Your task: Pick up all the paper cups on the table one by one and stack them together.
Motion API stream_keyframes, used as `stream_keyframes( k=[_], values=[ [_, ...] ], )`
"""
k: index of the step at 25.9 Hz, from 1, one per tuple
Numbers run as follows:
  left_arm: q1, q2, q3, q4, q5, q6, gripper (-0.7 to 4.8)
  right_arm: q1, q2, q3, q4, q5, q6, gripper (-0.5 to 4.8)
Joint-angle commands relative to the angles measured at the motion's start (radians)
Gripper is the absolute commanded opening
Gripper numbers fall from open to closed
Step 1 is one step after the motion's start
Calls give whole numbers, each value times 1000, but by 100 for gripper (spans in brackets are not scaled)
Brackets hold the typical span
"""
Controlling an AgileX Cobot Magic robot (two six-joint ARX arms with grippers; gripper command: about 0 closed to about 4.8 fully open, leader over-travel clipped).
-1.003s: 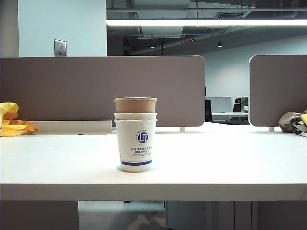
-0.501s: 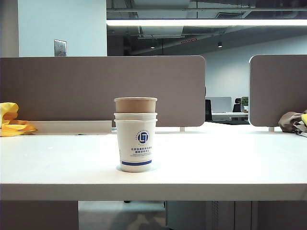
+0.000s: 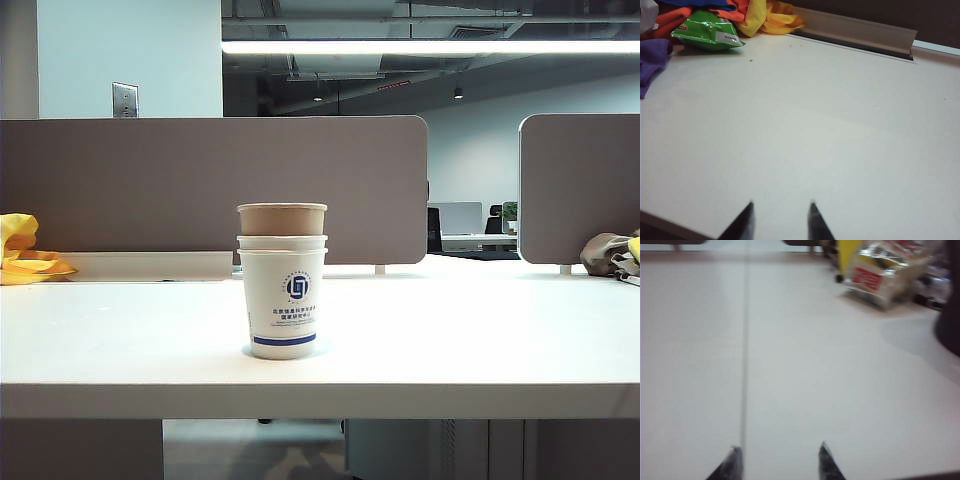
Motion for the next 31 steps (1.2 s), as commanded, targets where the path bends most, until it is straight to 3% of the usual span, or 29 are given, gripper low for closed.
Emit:
stream_keyframes(
  k=[1,6,10,31],
  values=[
    [-1,1,2,-4,-7,-3,138,89,0,-6,16,-9,2,198],
    [-1,1,1,-3,-6,-3,138,225,0,-11,28,-12,2,198],
    [-1,1,1,-3,-6,-3,138,279,0,-11,29,-13,2,198],
    [-3,1,1,-6,4,-3,138,278,0,-11,27,-13,2,198]
  ],
)
